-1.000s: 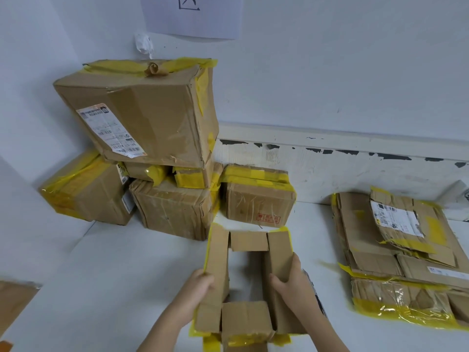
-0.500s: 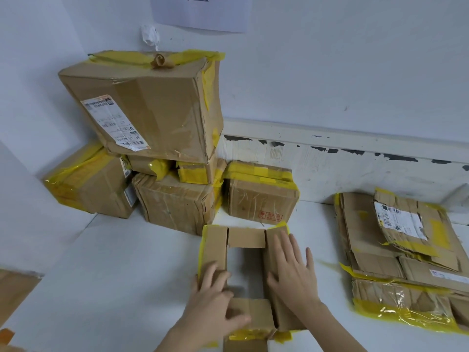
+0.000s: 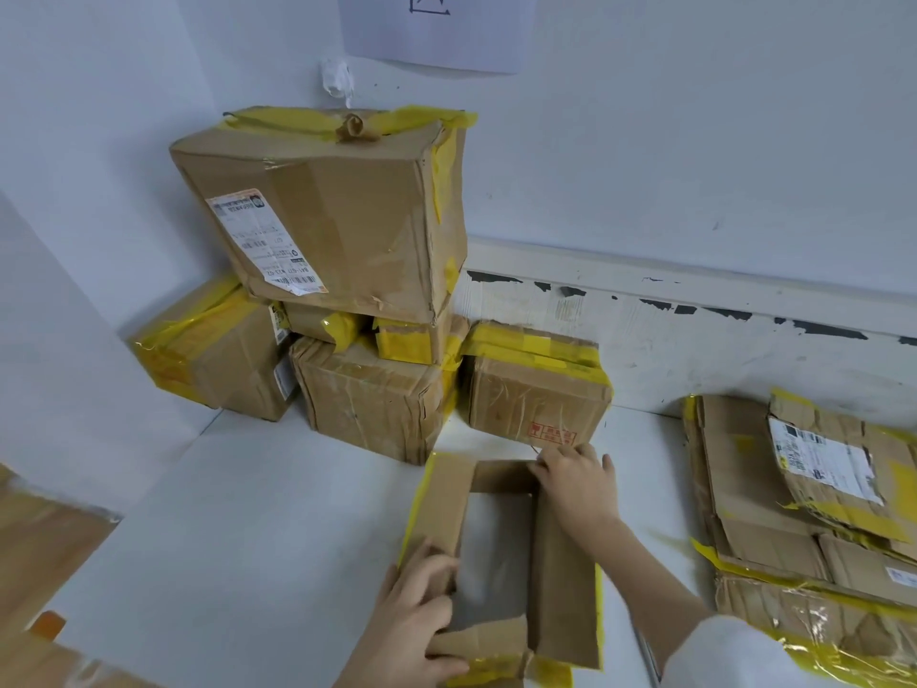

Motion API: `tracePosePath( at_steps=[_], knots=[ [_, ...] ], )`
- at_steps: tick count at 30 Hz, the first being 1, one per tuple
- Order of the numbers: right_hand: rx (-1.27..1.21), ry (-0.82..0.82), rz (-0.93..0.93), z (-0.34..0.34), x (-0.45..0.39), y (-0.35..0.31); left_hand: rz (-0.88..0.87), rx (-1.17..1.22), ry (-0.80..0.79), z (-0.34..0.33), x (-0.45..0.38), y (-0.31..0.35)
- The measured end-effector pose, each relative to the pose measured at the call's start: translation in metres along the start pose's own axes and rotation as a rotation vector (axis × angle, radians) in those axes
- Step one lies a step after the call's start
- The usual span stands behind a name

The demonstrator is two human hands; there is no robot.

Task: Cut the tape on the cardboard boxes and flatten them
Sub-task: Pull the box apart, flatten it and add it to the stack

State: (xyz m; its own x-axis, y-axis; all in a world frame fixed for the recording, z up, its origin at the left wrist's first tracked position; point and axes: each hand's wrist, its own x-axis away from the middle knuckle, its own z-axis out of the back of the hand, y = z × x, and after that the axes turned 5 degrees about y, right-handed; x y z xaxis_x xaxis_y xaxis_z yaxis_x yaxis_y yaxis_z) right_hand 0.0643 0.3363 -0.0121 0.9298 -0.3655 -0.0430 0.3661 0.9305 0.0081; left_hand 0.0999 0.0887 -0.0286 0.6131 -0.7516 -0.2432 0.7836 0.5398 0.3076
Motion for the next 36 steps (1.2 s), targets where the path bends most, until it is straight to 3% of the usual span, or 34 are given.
tracePosePath(
  at_steps=[1, 5, 9, 13, 15, 18, 20, 22, 26, 28, 30, 33, 36],
  knots=[
    [-0.038, -0.005, -0.009, 0.000, -0.005, 0.010, 0.000, 0.111, 0.141, -0.002, 0.009, -0.005],
    [-0.290, -0.103, -0.056, 0.005, -0.016, 0.033, 0.304, 0.514, 0.461, -0.008, 0.029, -0.024],
    [-0.610, -0.228, -0.142, 0.008, -0.020, 0.047, 0.586, 0.675, 0.574, -0.011, 0.028, -0.035],
    [-1.376, -0.625, -0.366, -0.003, 0.000, 0.077, 0.844, 0.889, 0.609, -0.012, 0.032, -0.053],
    [-1.525, -0.730, -0.298, -0.009, 0.011, 0.085, 0.912, 0.972, 0.592, -0.017, 0.031, -0.061],
    [-1.697, -0.757, -0.225, -0.018, 0.026, 0.085, 1.023, 1.025, 0.646, -0.014, 0.022, -0.062],
    [-1.720, -0.726, -0.203, -0.018, 0.032, 0.076, 1.069, 0.926, 0.717, -0.016, 0.014, -0.064],
    [-1.527, -0.617, -0.185, -0.016, 0.036, 0.058, 1.039, 0.852, 0.756, -0.016, 0.005, -0.064],
    [-1.313, -0.026, -0.475, -0.017, 0.034, 0.024, 0.954, 0.795, 0.780, -0.013, -0.019, -0.049],
    [-1.177, 0.148, -0.595, -0.013, 0.029, 0.018, 0.902, 0.727, 0.818, -0.008, -0.028, -0.042],
    [-1.081, 0.216, -0.677, -0.005, 0.026, 0.017, 0.819, 0.617, 0.805, -0.002, -0.035, -0.036],
    [-0.961, 0.280, -0.745, 0.005, 0.025, 0.029, 0.670, 0.395, 0.644, 0.004, -0.044, -0.032],
    [-0.864, 0.344, -0.794, 0.018, 0.030, 0.049, 0.560, 0.402, 0.474, 0.003, -0.060, -0.025]
  ],
)
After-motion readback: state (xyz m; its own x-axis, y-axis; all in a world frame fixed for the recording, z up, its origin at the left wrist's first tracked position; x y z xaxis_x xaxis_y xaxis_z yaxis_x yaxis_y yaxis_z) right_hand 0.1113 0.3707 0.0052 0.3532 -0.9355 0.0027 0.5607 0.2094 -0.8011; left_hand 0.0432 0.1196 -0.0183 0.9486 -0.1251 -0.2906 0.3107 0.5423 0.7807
